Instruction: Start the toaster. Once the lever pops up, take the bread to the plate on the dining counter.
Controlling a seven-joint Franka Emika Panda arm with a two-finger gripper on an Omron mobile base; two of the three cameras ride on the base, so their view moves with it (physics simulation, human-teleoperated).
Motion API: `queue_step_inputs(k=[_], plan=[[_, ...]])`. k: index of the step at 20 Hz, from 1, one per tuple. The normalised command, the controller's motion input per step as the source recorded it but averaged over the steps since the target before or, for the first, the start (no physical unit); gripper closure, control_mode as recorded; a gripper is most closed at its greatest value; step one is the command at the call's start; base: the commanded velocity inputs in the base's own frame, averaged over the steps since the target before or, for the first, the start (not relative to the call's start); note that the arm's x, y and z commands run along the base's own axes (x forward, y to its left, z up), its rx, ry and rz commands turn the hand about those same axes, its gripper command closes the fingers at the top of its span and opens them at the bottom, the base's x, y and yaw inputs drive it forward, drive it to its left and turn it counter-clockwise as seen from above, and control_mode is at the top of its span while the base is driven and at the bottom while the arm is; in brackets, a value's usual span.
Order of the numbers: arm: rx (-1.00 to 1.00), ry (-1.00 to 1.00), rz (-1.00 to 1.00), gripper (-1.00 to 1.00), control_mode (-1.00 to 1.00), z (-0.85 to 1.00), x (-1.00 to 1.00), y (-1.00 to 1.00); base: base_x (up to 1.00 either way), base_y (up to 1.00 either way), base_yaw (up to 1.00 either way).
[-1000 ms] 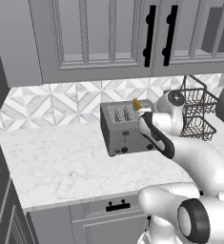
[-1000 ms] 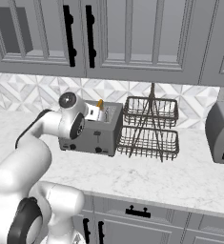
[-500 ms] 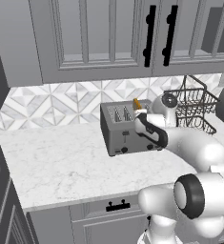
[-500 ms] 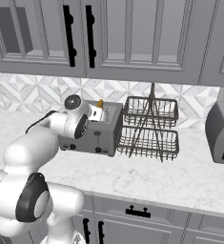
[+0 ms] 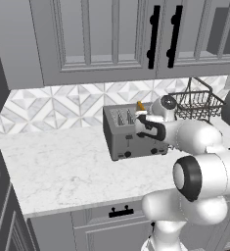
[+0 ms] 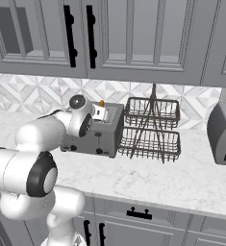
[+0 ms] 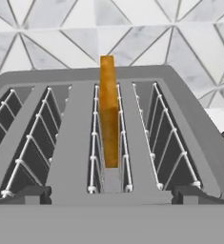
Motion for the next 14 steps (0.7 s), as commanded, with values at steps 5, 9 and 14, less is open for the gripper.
queue_step_inputs(k=[5,9,14], plan=[[0.0,0.0,0.0,-1.0,-1.0,-0.17,0.27,0.0,0.0,0.0,0.0],[0.0,0.0,0.0,-1.0,-1.0,-0.25,0.22,0.0,0.0,0.0,0.0],[0.0,0.0,0.0,-1.0,-1.0,-0.17,0.33,0.0,0.0,0.0,0.0]])
